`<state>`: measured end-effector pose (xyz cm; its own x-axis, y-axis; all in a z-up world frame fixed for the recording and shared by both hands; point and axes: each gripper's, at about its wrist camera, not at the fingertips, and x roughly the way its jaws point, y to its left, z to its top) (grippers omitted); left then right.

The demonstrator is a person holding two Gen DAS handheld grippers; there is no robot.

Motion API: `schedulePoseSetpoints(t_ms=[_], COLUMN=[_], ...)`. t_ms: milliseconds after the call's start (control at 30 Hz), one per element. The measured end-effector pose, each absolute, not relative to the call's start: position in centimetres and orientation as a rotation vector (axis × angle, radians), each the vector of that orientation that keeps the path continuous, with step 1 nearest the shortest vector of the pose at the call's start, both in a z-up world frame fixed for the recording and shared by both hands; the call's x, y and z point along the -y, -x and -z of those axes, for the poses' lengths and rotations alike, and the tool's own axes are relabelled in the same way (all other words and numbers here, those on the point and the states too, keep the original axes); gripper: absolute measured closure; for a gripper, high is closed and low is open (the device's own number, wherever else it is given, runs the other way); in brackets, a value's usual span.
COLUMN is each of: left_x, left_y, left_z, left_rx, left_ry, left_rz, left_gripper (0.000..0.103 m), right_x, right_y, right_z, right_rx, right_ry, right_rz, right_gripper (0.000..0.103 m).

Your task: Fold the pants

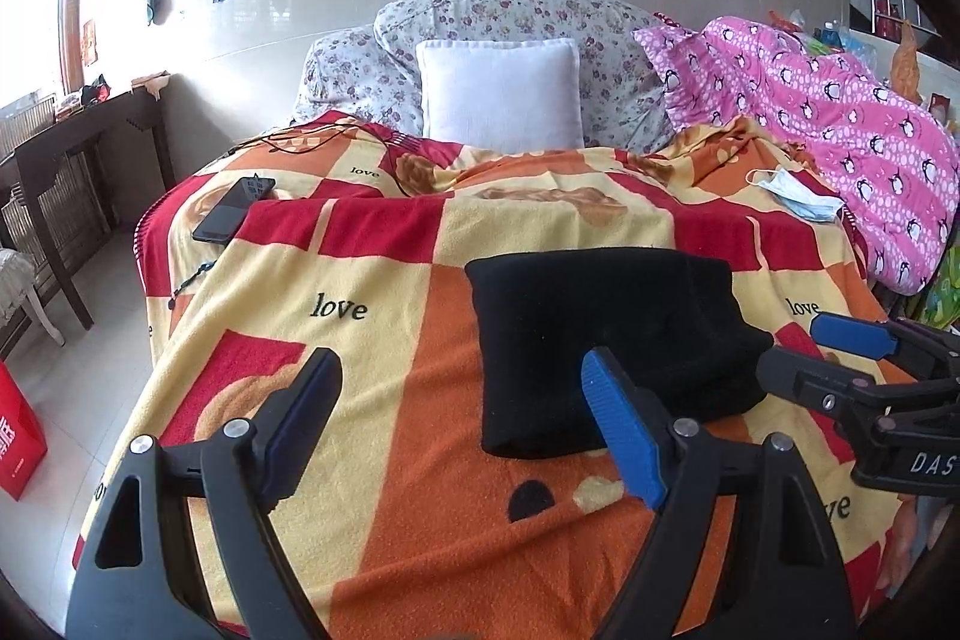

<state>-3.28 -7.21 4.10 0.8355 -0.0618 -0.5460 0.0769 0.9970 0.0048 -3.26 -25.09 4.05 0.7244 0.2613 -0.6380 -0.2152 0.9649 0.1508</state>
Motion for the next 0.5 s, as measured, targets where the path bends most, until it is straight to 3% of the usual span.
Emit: schedulePoseSetpoints(t_ms=[500], left_x=[7.16], left_y=[2.97], left_z=[-3.67], left_rx=[-0.592], left_ry=[-0.021], left_rz=[0.073], left_gripper=[0.020], right_x=[24.80], right_y=[3.18], right_z=[-3.71], right_rx=[-0.736], right_ry=[-0.062], right_rz=[-0.255], right_gripper=[0.022])
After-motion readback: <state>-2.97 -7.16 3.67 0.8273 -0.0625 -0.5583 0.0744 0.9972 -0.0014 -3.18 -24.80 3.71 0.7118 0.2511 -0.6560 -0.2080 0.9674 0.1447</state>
